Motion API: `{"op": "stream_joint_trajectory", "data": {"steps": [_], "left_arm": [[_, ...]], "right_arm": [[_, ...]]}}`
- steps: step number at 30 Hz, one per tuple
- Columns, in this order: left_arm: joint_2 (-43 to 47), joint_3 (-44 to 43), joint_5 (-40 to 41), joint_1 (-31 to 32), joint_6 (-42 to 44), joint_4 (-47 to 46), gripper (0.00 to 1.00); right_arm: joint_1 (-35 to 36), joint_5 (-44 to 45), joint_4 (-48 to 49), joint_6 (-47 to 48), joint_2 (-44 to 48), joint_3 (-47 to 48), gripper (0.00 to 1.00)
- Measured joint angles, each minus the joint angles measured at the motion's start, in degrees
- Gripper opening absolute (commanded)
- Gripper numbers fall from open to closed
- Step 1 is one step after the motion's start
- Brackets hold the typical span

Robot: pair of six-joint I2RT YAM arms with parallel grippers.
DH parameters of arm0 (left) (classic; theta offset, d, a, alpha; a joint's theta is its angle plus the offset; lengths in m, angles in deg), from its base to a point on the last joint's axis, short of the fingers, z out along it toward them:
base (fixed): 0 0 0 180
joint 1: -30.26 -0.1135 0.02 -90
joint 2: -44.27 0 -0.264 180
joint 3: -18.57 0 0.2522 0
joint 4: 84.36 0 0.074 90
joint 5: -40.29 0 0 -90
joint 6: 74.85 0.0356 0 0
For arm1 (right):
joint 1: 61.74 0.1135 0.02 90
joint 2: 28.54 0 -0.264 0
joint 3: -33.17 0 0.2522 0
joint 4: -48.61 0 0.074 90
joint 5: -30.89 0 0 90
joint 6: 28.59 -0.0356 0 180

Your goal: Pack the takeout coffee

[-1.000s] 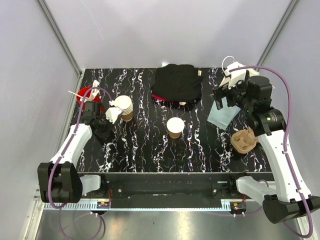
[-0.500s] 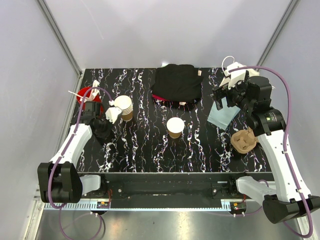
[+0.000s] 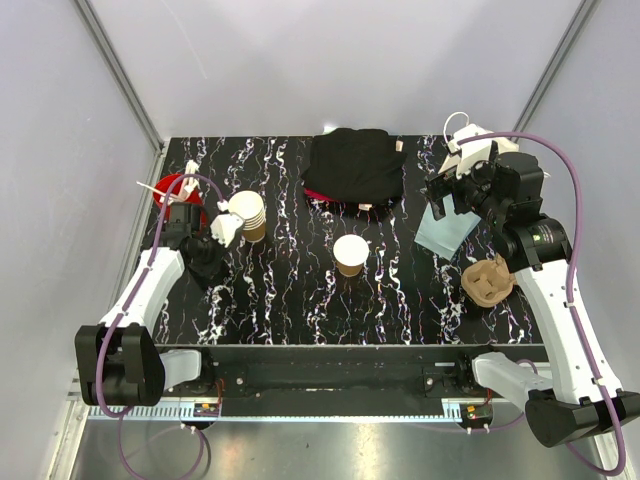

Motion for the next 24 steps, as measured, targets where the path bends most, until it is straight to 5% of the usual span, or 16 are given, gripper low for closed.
{"op": "stream_joint_trajectory", "data": {"steps": [24], "left_arm": [[1.3,-0.4,0.0,0.0,-0.5,0.0,0.26]], "right_arm": [[0.0,-0.1,0.0,0.0,0.0,0.0,1.00]]}}
